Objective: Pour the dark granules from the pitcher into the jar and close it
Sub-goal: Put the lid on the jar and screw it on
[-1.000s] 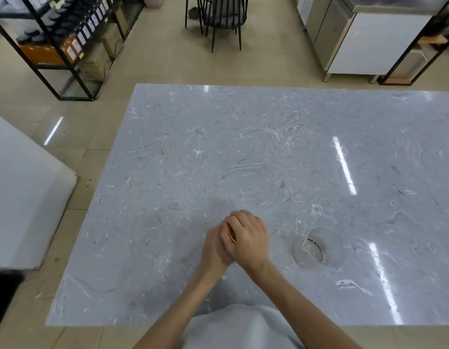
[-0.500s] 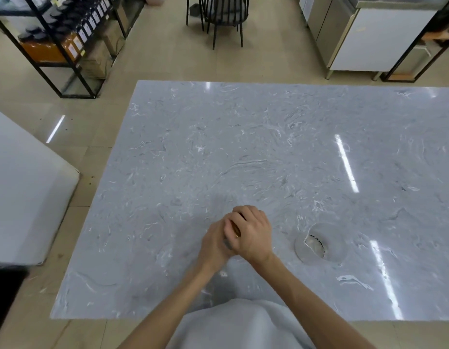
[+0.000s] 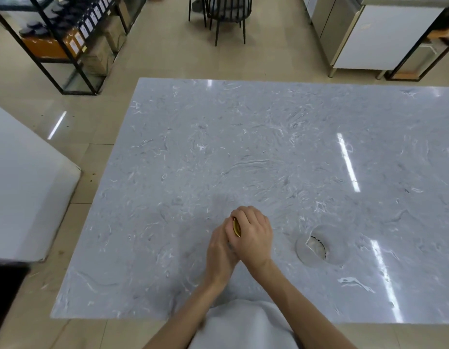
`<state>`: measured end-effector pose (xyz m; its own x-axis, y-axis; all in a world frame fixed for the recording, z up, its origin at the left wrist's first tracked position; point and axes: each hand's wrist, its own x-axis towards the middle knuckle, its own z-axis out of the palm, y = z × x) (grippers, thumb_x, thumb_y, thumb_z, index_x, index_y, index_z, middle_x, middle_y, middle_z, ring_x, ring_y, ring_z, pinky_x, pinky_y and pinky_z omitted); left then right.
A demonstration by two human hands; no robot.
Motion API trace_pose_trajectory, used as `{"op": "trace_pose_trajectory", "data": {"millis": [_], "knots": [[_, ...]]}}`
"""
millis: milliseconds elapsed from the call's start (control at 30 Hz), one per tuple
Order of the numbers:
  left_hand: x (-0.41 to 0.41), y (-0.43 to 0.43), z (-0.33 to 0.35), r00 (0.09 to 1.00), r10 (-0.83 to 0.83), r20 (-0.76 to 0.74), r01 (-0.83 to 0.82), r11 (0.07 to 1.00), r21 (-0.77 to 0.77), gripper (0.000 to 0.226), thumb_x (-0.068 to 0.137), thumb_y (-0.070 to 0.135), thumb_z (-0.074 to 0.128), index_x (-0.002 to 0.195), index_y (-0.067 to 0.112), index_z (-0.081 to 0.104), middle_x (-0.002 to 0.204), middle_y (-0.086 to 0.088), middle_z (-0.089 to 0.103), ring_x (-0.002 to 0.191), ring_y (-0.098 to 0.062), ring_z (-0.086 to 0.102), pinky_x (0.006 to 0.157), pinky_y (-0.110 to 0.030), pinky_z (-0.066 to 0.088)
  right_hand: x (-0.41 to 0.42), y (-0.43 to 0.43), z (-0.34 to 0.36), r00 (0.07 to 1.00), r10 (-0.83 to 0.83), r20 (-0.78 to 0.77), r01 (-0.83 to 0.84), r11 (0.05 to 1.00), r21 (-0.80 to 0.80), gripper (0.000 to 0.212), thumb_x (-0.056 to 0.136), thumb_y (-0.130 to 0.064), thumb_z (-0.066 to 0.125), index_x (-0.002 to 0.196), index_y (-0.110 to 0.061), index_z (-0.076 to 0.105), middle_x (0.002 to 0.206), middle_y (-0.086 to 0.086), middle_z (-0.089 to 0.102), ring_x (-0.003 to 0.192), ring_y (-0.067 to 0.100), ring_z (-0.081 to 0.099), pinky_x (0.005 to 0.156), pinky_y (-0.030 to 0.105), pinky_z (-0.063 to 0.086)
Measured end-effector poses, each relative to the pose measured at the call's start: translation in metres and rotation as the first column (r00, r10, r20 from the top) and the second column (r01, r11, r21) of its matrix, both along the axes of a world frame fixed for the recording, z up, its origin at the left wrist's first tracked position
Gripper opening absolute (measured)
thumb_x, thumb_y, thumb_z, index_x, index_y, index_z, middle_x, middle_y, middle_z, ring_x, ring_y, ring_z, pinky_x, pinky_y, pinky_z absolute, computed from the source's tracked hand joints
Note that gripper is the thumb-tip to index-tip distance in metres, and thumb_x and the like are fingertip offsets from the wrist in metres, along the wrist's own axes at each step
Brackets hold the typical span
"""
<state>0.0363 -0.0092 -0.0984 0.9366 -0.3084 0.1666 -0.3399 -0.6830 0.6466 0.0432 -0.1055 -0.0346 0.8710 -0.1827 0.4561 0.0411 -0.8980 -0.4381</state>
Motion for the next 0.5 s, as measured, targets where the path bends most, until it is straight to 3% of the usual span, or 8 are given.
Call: {"op": "trace_pose_trajectory", "data": {"millis": [100, 200, 300, 367, 433, 500], "knots": [[-0.001, -0.005, 0.01, 0.985, 0.118, -0.124, -0.12, 0.993, -0.01, 0.049, 0.09, 0.051, 0.046, 0.132, 0.027, 0.053, 0.122, 0.012, 0.061, 0.107, -0.004, 0.059, 0.088, -0.006, 0.04, -0.003, -0.002, 0.015, 0.976, -0.098, -0.194, 0.096, 0.995, -0.019, 0.031, 0.083, -0.04, 0.067, 0.108, -0.022, 0.067, 0.112, 0.0, 0.064, 0.103, 0.023, 0.059, 0.081, 0.039, 0.05], [0.003, -0.013, 0.019, 0.974, 0.113, -0.195, -0.148, 0.974, -0.172, 0.027, 0.095, 0.048, 0.061, 0.115, 0.03, 0.061, 0.107, 0.013, 0.065, 0.099, -0.012, 0.062, 0.084, -0.027, 0.053, -0.02, 0.0, 0.027, 0.896, -0.27, -0.353, 0.275, 0.961, -0.039, 0.073, 0.078, -0.062, 0.066, 0.137, -0.021, 0.05, 0.123, 0.009, 0.055, 0.104, 0.027, 0.054, 0.082, 0.039, 0.05], [0.002, -0.013, 0.033, 0.955, 0.026, -0.296, -0.159, 0.887, -0.434, 0.028, 0.087, 0.036, 0.077, 0.108, 0.025, 0.063, 0.097, 0.007, 0.07, 0.088, -0.021, 0.067, 0.072, -0.04, 0.056, -0.038, 0.001, 0.03, 0.916, -0.206, -0.345, 0.235, 0.971, 0.045, 0.079, 0.076, -0.048, 0.077, 0.14, -0.012, 0.047, 0.118, 0.012, 0.056, 0.1, 0.027, 0.058, 0.08, 0.035, 0.05], [-0.004, -0.006, 0.037, 0.939, -0.06, -0.339, -0.131, 0.848, -0.514, 0.046, 0.079, 0.034, 0.083, 0.117, 0.032, 0.058, 0.104, 0.01, 0.07, 0.094, -0.018, 0.068, 0.073, -0.03, 0.057, -0.042, -0.002, 0.035, 0.932, -0.132, -0.337, 0.169, 0.982, 0.082, 0.073, 0.078, -0.032, 0.078, 0.14, -0.008, 0.048, 0.122, 0.012, 0.057, 0.104, 0.028, 0.058, 0.084, 0.036, 0.051], [-0.012, 0.006, 0.036, 0.903, -0.104, -0.418, -0.121, 0.87, -0.477, 0.077, 0.075, 0.034, 0.085, 0.135, 0.048, 0.038, 0.111, 0.023, 0.066, 0.102, -0.004, 0.065, 0.076, -0.015, 0.052, -0.041, -0.008, 0.038, 0.943, -0.052, -0.328, 0.087, 0.992, 0.091, 0.066, 0.077, -0.017, 0.065, 0.14, -0.006, 0.049, 0.131, 0.012, 0.056, 0.111, 0.031, 0.055, 0.094, 0.04, 0.049], [-0.014, 0.018, 0.032, 0.877, -0.112, -0.466, -0.071, 0.931, -0.357, 0.106, 0.077, 0.036, 0.085, 0.151, 0.043, 0.01, 0.113, 0.025, 0.061, 0.099, 0.001, 0.062, 0.079, -0.012, 0.049, -0.038, -0.016, 0.039, 0.922, 0.1, -0.373, -0.011, 0.973, 0.232, 0.074, 0.071, -0.011, 0.051, 0.145, -0.007, 0.044, 0.146, 0.008, 0.048, 0.13, 0.031, 0.044, 0.11, 0.042, 0.038]]}}
